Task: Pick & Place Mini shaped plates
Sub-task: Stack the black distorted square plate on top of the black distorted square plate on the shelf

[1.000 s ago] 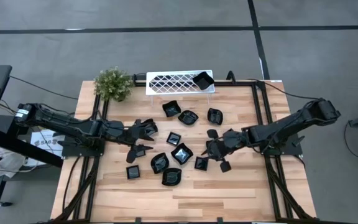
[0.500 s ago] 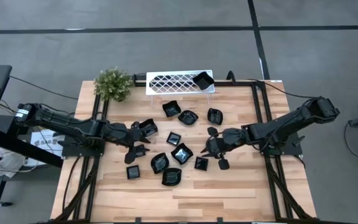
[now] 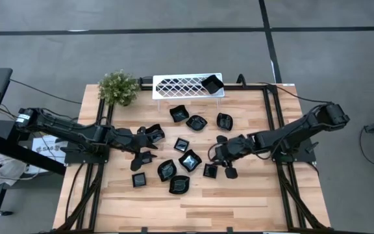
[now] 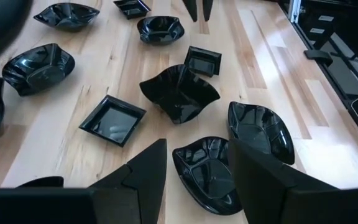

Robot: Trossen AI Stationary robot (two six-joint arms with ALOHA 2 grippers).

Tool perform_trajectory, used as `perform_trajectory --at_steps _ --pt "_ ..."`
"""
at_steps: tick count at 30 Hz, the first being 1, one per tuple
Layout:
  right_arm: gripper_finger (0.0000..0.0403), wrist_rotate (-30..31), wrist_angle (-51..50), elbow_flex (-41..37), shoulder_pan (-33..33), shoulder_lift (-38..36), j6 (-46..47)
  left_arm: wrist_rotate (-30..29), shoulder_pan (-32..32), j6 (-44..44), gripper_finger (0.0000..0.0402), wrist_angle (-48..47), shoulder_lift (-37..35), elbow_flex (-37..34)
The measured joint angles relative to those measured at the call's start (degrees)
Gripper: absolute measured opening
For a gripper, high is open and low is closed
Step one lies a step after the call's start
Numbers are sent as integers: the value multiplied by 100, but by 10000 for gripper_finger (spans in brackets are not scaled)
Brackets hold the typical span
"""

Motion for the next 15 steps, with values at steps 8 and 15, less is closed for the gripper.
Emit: perform_trajectory --at_steps 8,15 --pt "70 32 2 502 -49 528 -506 0 0 -2 172 43 0 0" --pt "72 48 -297 1395 4 1468 -1254 0 0 -2 172 80 0 0"
